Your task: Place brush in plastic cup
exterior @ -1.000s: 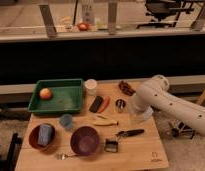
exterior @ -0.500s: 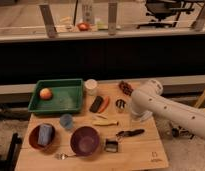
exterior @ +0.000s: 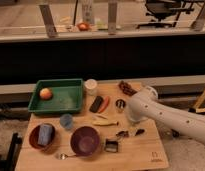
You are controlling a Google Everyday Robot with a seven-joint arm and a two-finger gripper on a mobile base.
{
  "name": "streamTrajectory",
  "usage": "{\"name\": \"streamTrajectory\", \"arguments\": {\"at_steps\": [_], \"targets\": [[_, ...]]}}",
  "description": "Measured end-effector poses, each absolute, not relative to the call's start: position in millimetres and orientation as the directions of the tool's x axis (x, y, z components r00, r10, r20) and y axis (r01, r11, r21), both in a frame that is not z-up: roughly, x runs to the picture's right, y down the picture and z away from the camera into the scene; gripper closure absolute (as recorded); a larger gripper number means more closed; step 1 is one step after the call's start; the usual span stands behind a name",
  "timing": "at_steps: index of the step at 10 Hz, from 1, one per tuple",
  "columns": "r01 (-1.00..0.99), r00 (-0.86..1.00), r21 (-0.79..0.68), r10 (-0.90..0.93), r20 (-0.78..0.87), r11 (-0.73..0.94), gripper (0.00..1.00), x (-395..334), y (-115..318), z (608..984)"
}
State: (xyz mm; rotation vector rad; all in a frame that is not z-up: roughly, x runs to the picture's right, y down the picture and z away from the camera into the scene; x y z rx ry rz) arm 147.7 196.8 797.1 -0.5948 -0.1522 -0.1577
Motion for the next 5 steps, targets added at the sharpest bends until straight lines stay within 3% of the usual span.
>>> {"name": "streamTrajectory", "arguments": {"at_steps": [5], "targets": [[0.257,0.959,-0.598,-0.125,0.253,0.759,0.20,131,234,809]]}}
